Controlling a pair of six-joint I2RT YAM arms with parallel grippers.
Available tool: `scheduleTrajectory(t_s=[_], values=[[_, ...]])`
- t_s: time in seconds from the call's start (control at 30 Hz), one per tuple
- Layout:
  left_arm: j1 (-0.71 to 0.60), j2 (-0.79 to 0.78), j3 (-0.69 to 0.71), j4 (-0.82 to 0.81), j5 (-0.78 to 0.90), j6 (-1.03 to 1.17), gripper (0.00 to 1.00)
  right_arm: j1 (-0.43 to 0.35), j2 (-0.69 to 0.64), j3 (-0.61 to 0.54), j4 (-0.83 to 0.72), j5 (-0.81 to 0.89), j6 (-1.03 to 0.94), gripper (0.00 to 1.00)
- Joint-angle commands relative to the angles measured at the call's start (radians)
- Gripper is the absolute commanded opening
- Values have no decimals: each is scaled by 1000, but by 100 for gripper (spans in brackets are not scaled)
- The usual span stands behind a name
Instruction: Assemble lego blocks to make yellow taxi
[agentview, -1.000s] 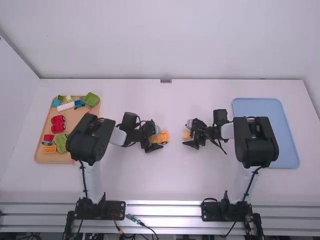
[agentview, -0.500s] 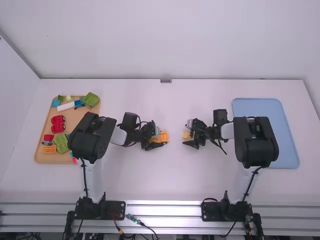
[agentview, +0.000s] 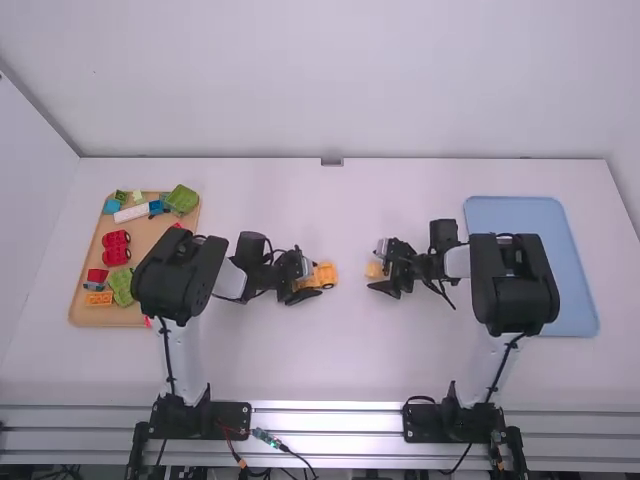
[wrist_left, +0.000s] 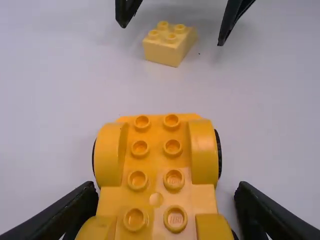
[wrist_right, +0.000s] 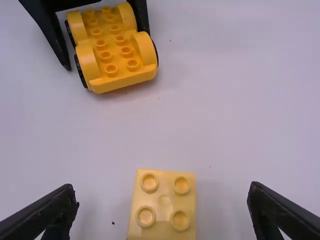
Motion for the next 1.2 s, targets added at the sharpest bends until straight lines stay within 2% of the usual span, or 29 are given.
scheduleTrajectory(t_s=[0.0,0.1,0.23,0.4,0.5,0.7,0.9,1.07,1.17], values=[[2,27,-25,-41,-118,44,72,-1,19,17,-4,-11,-5,89],[2,27,-1,-85,-122,47,68,-1,19,17,-4,-13,-5,89],[7,27,43,-169,-120,55,58,-1,19,17,-3,-14,-5,88],[-3,27,79,-265,-119,170,47,-1,19,17,-5,-11,-4,78],[0,27,122,-381,-119,249,45,-1,19,17,-6,-10,-1,70],[3,27,206,-591,-118,356,39,-1,19,26,-26,19,-1,68],[-4,27,282,-746,-84,417,37,-1,19,60,-93,35,-24,66],[-4,27,295,-769,-85,417,37,0,21,67,-119,40,-31,68],[-4,27,260,-707,-85,410,34,14,42,76,-110,39,-31,67]])
